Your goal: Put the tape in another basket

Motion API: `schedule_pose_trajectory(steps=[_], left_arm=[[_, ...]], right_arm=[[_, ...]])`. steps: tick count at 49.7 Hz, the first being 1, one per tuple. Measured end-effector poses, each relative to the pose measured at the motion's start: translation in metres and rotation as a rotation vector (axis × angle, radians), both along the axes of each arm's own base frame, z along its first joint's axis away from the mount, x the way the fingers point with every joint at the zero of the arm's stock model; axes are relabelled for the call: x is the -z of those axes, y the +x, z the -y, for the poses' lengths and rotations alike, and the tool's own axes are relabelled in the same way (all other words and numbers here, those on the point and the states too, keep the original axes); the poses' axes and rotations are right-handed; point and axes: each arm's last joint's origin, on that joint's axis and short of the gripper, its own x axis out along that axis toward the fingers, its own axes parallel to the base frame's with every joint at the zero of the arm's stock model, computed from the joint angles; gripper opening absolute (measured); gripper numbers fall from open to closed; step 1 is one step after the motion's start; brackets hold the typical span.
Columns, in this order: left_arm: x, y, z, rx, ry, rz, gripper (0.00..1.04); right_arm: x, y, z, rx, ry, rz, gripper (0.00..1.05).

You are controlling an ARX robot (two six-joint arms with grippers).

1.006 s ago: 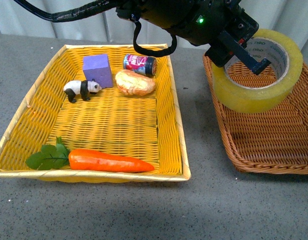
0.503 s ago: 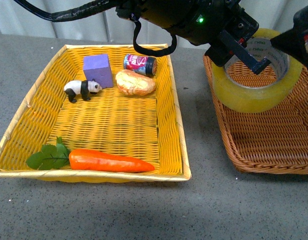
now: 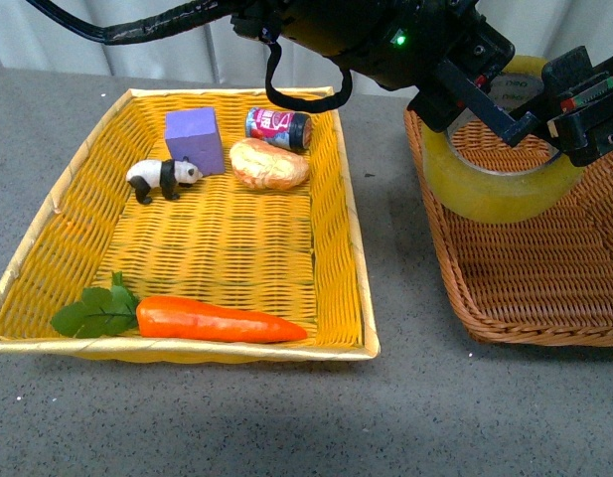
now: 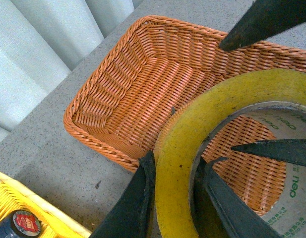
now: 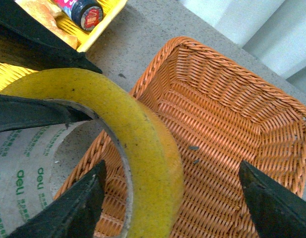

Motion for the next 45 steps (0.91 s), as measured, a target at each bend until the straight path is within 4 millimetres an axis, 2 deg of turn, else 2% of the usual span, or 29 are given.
schedule_pose_trajectory(steps=[8, 13, 16, 19, 28, 39, 41, 45], left_arm=[[0.0, 0.0, 0.0, -0.008, -0.009, -0.008, 0.17], [0.0, 0.0, 0.0, -0.024, -0.017, -0.012, 0.17], [-0.002, 0.001, 0.0, -0.04, -0.038, 0.02, 0.24], [-0.006, 0.003, 0.0, -0.043, -0.066, 0.055, 0.35], [-0.013, 0.006, -0.001, -0.054, -0.082, 0.104, 0.62], [-0.017, 0.019, -0.021, -0.17, -0.104, 0.121, 0.96], [-0.017, 0.021, -0.025, -0.196, -0.11, 0.128, 1.0], [-0.018, 0.025, -0.041, -0.288, -0.152, 0.131, 0.98]], right_arm=[[0.002, -0.002, -0.002, 0.017, 0.038, -0.043, 0.45], [0.001, -0.001, -0.003, 0.033, 0.049, -0.05, 0.33], [-0.001, 0.0, -0.003, 0.043, 0.046, -0.047, 0.27], [-0.004, 0.002, 0.0, 0.069, 0.04, -0.036, 0.2], [0.005, 0.007, 0.008, 0.143, -0.007, -0.064, 0.16], [0.029, 0.014, 0.031, 0.252, -0.028, -0.124, 0.16], [0.032, 0.016, 0.035, 0.267, -0.029, -0.131, 0.16], [0.04, 0.023, 0.047, 0.312, -0.014, -0.149, 0.16]])
